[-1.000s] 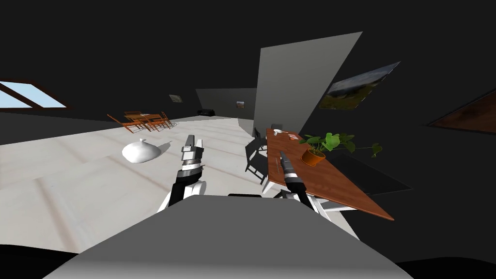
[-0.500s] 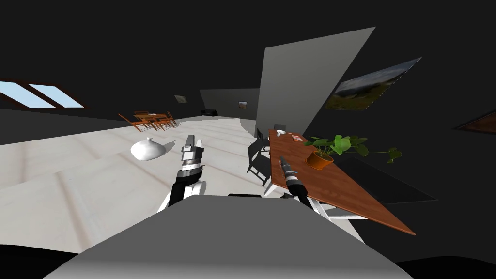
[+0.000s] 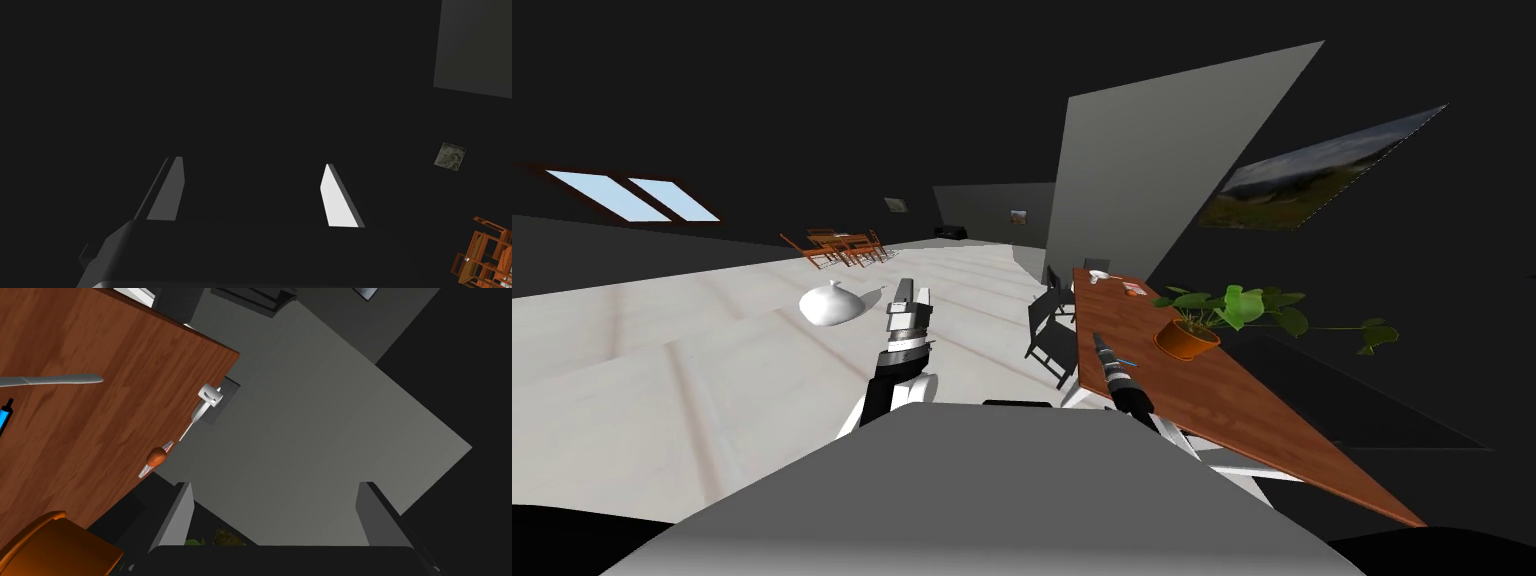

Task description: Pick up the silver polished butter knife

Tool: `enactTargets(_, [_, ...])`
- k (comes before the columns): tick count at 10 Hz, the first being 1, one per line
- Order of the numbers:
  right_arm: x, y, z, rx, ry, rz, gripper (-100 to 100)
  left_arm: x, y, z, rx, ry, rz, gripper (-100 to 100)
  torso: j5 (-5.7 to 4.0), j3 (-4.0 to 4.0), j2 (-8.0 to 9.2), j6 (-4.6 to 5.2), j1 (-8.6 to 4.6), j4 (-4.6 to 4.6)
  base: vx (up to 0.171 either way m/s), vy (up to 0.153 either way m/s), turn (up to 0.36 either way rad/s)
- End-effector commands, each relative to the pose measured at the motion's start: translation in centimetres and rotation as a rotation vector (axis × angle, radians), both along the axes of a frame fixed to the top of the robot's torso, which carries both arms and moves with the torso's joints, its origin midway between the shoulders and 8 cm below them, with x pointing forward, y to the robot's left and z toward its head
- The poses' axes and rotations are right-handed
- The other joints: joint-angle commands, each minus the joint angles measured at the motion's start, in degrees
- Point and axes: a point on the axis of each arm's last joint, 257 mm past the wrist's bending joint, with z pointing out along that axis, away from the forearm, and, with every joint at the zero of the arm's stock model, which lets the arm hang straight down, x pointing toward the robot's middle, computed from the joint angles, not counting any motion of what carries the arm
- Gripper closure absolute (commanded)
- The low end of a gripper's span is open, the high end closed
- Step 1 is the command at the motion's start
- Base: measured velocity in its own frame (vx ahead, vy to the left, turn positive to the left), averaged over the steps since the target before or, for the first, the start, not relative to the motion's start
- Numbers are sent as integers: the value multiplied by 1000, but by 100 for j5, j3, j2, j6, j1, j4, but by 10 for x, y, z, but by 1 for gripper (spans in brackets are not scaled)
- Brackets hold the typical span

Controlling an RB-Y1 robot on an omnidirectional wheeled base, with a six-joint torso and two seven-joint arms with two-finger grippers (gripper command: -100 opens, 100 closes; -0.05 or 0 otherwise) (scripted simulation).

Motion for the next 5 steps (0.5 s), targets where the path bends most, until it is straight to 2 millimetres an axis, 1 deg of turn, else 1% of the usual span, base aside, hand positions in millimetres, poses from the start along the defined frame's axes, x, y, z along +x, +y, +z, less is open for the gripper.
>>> enactTargets(1, [-9,-11,-22,-33,71,-23,-100,0,0,0,0,0,0,0,0,0,0,0,0,0,51,22,89])
enactTargets(3, [-29,-31,-55,-88,185,-54,-100,0,0,0,0,0,0,0,0,-3,-5,-2,-1,-1,72,14,174])
enactTargets(5, [-52,-49,-85,-142,294,-76,-100,0,0,0,0,0,0,0,-1,-9,-17,-2,-6,-4,98,-5,160])
